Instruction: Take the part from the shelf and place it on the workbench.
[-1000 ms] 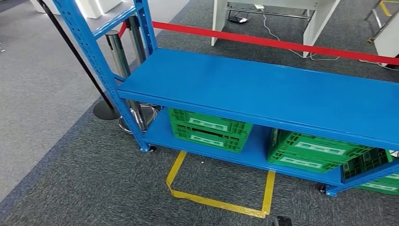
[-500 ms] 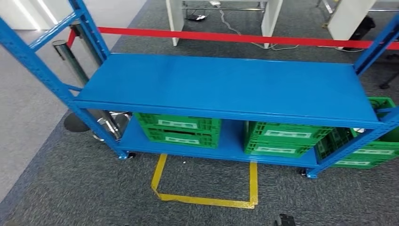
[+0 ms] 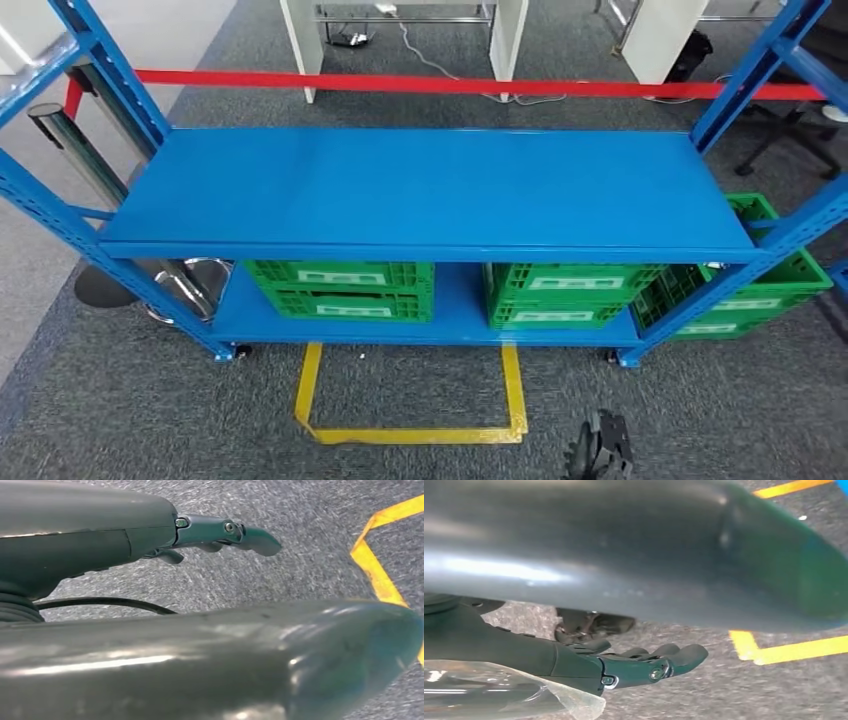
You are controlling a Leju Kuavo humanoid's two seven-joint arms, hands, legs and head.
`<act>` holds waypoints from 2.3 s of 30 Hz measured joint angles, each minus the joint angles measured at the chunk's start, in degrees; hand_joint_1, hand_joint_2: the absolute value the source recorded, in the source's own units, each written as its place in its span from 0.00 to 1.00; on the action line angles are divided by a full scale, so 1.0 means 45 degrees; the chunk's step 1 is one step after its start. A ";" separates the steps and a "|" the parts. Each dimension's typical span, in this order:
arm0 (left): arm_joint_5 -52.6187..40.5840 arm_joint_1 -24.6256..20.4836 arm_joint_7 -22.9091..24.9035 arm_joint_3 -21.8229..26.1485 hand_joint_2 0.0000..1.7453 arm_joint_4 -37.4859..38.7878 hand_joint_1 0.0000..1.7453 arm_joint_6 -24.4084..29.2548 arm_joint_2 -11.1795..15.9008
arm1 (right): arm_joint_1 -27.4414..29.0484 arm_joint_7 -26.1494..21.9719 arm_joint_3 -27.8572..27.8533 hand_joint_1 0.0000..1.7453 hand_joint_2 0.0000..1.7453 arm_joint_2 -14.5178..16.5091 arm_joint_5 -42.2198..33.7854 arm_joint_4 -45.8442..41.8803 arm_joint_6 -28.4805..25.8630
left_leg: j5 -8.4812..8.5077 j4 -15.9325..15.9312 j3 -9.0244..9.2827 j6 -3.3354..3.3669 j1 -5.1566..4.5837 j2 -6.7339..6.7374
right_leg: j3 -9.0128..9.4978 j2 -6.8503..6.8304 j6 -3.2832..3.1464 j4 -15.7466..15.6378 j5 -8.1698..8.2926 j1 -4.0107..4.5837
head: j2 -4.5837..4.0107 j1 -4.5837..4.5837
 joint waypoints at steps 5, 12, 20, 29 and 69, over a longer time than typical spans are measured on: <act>-0.0003 0.0005 0.0000 0.0170 0.00 0.0120 0.00 0.0000 -0.0002 | -0.0012 -0.0013 0.0206 0.00 0.00 0.0022 -0.0012 -0.0055 -0.0016 | -0.0412 -0.0014 0.0419 0.0040 -0.0001 0.0283 | -0.1967 -0.0531 0.0116 0.2664 -0.0620 -0.0016 | 0.0001 0.0053; -0.0021 -0.0023 -0.0008 0.0404 0.00 0.0199 0.00 -0.0001 -0.0022 | 0.0050 0.0041 0.0483 0.00 0.00 0.0182 -0.0185 -0.0205 0.0049 | -0.1063 -0.0022 0.1190 -0.0402 -0.0050 0.0450 | -0.0748 -0.0729 -0.0322 -0.0604 0.0984 0.0120 | 0.0001 0.0034; -0.0109 -0.0048 -0.0050 0.0697 0.00 0.0227 0.00 0.0062 -0.0011 | 0.0173 0.0177 0.0806 0.00 0.00 0.0409 -0.0462 -0.0515 0.0118 | -0.2242 0.3689 -0.1249 -0.0741 0.0014 0.0388 | 0.0153 -0.0480 -0.0733 -0.0746 0.0481 0.0032 | 0.0001 -0.0041; -0.0148 -0.0116 -0.0402 0.1106 0.00 0.0307 0.00 0.0081 -0.0044 | 0.0388 0.0297 0.1247 0.00 0.00 0.0622 -0.1241 -0.0894 0.0088 | 0.0410 0.0624 -0.0863 -0.0449 -0.0097 0.0249 | 0.0872 -0.0325 -0.0553 -0.0649 -0.0374 0.0127 | 0.0001 -0.0075; 0.8016 -0.2556 -0.5527 0.3378 0.00 -0.0927 0.00 -0.2096 0.0610 | 0.1791 -0.5072 0.4712 0.00 0.00 -0.1977 -0.3620 -0.0837 0.2408 | 0.0217 0.0524 -0.0614 -0.0225 -0.0108 0.0140 | 0.1211 -0.0468 -0.0283 -0.1061 -0.0462 0.0119 | 0.0001 -0.0076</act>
